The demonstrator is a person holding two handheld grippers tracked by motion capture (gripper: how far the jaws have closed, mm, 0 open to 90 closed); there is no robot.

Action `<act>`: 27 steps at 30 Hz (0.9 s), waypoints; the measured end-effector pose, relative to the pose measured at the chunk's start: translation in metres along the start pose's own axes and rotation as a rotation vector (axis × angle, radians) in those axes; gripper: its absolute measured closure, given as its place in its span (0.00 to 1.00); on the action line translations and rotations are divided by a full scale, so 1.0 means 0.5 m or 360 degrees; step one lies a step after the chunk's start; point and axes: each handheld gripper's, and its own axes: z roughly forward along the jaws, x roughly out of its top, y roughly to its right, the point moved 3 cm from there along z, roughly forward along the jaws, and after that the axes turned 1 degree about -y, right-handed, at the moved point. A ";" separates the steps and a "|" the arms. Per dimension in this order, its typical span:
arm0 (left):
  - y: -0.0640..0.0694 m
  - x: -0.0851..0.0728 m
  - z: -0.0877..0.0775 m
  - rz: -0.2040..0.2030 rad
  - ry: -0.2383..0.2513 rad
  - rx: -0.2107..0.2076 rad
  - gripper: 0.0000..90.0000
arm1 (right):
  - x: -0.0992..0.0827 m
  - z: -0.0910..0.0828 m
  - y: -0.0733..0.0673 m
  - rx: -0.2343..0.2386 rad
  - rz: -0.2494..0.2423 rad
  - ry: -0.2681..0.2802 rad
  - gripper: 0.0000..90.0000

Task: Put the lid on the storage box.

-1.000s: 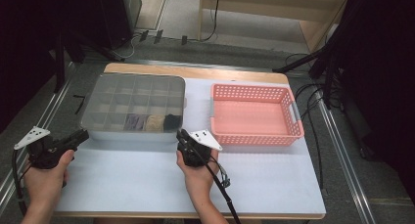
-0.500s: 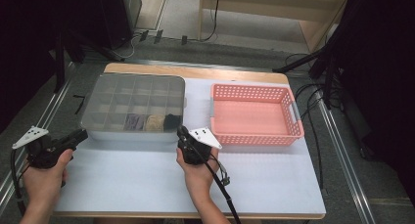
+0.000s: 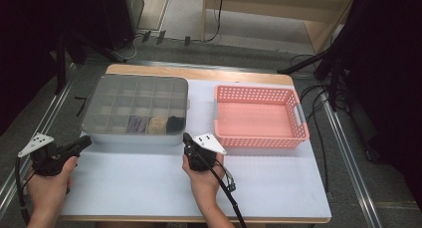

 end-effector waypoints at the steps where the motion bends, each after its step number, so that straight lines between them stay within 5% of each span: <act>1: 0.002 -0.003 0.002 -0.0007 0.0002 -0.0004 0.93 | 0.001 0.000 -0.003 0.0014 -0.0015 0.0010 1.00; 8: 0.018 -0.026 0.010 0.0004 -0.0029 -0.0042 0.89 | 0.001 0.009 -0.010 0.0009 -0.0048 0.0023 0.99; 12: 0.026 -0.037 0.013 0.0015 -0.0038 -0.0080 0.74 | 0.001 0.007 -0.006 0.0005 -0.0051 0.0014 0.93; 15: 0.036 -0.051 0.014 0.0036 -0.0007 -0.0079 0.60 | -0.006 -0.003 0.001 0.0037 -0.0083 0.0049 0.74; 17: 0.039 -0.056 0.014 0.0030 0.0006 -0.0068 0.55 | -0.008 -0.006 0.004 0.0044 -0.0081 0.0048 0.70; 18: 0.043 -0.062 0.012 0.0037 0.0018 -0.0073 0.48 | -0.014 -0.012 0.012 0.0063 -0.0085 0.0008 0.59; 22: 0.052 -0.071 0.008 0.0056 0.0028 -0.0070 0.39 | -0.024 -0.028 0.021 0.0011 -0.0151 -0.0074 0.43; 24: 0.055 -0.073 0.003 0.0070 0.0022 -0.0036 0.15 | -0.030 -0.042 0.030 0.0025 -0.0173 -0.0077 0.34; 25: 0.057 -0.075 -0.003 0.0128 0.0017 -0.0005 0.12 | -0.033 -0.056 0.039 0.0027 -0.0188 -0.0081 0.24; 27: 0.057 -0.074 -0.006 0.0140 0.0021 -0.0009 0.11 | -0.034 -0.062 0.045 0.0026 -0.0199 -0.0078 0.19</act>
